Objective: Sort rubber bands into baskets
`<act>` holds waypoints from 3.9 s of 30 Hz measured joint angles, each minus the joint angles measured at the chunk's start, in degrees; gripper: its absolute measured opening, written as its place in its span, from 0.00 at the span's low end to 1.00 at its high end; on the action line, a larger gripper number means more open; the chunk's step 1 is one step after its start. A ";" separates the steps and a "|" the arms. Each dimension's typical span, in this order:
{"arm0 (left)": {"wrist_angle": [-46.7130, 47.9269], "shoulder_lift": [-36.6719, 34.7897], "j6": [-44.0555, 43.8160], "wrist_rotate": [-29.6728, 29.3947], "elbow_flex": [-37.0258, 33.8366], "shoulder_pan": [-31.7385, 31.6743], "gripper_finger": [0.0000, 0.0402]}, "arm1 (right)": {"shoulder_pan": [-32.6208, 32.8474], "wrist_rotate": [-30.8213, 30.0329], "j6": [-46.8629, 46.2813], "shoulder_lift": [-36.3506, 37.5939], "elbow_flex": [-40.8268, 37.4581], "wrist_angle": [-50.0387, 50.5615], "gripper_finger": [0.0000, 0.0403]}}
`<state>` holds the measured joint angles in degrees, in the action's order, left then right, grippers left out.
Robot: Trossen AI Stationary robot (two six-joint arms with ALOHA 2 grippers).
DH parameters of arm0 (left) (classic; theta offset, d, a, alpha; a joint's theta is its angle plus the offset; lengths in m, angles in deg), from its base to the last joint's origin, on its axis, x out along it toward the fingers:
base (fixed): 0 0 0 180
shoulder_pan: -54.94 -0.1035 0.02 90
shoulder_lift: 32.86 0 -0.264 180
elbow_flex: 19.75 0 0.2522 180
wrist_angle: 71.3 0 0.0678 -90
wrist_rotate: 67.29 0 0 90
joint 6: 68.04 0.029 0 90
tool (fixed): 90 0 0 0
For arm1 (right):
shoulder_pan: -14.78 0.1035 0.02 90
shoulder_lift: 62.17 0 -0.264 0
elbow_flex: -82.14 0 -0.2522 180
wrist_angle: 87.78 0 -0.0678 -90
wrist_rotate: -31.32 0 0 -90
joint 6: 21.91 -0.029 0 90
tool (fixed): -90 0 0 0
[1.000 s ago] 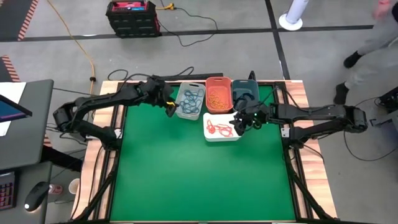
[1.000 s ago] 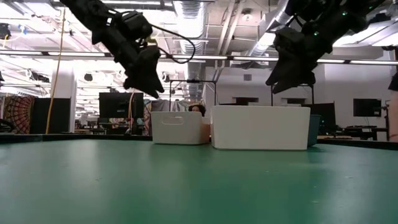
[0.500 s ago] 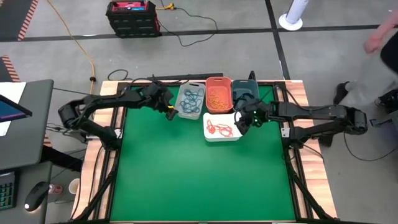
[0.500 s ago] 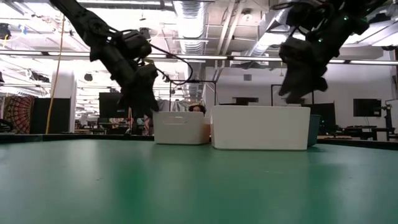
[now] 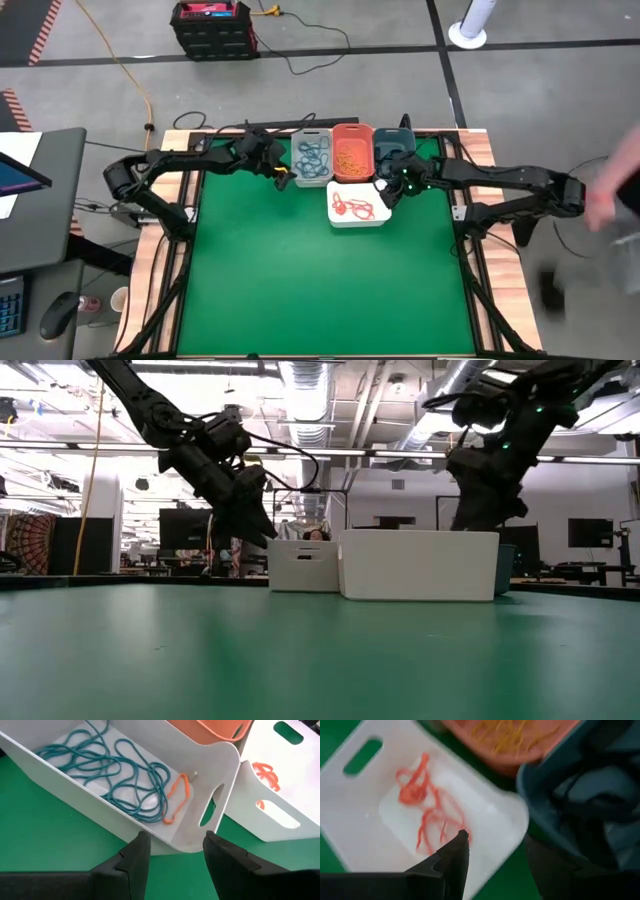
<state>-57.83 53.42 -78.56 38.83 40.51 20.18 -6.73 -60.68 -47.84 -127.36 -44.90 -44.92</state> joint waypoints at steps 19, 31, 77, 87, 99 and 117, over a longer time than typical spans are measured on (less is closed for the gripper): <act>15.81 -2.38 6.35 -2.81 15.47 1.82 0.42 | -1.38 3.50 -4.10 2.11 2.38 4.69 0.54; 17.63 5.59 5.22 -1.06 25.95 0.35 0.33 | -3.75 -2.44 2.40 -4.09 2.71 -3.01 0.54; -12.59 -18.28 -6.17 -20.50 -1.79 27.32 0.17 | 6.50 -7.98 -7.40 40.42 -21.49 -40.72 0.45; -13.36 -21.20 -11.06 -19.73 -1.83 28.92 0.11 | 6.47 2.18 -23.34 39.47 -21.49 -39.25 0.45; -6.96 -22.34 -9.62 -16.19 -1.81 33.58 0.11 | 6.94 5.11 -12.86 43.27 -21.49 -35.71 0.45; -14.06 -30.71 -11.16 -17.94 -17.71 31.92 0.11 | 6.06 7.95 -19.07 49.86 -38.69 -51.48 0.45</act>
<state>-71.89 22.72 -89.72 20.89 22.80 52.09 -0.67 -52.73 -66.91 -77.50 -83.59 -96.40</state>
